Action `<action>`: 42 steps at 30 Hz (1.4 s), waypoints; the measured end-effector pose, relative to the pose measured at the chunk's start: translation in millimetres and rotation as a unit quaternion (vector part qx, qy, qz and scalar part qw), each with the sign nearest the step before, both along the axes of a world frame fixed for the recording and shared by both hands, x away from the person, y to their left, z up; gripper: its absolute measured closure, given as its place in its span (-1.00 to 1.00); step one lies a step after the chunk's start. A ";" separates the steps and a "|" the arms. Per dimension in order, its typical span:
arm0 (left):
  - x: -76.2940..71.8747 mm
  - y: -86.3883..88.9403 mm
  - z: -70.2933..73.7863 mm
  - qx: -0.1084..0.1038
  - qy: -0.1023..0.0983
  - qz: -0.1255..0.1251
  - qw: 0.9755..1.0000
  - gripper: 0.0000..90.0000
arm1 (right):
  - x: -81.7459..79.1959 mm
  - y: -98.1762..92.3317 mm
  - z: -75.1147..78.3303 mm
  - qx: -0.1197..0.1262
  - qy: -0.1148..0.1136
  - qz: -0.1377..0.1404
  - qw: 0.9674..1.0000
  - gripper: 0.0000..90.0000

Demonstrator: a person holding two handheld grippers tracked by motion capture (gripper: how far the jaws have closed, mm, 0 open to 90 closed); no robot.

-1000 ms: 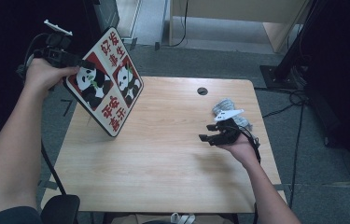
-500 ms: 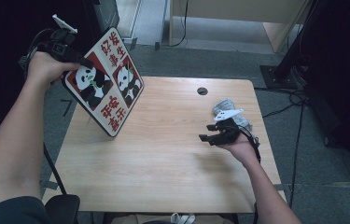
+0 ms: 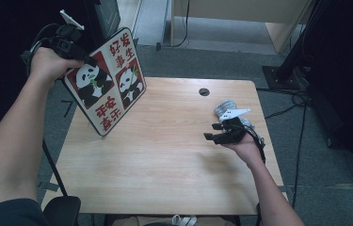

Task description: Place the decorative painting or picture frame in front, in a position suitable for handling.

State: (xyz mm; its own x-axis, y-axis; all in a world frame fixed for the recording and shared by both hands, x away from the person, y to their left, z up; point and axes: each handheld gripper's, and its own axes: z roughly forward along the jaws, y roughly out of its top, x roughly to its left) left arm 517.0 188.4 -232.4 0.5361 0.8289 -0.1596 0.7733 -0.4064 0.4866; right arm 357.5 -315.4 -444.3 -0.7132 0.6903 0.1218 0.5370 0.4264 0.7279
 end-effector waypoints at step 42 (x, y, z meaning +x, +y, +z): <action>-98.5 -137.1 -3.0 -0.055 -0.001 -0.205 0.977 0.78 | 7.3 -24.1 -2.4 0.010 0.009 -0.064 0.998 -0.10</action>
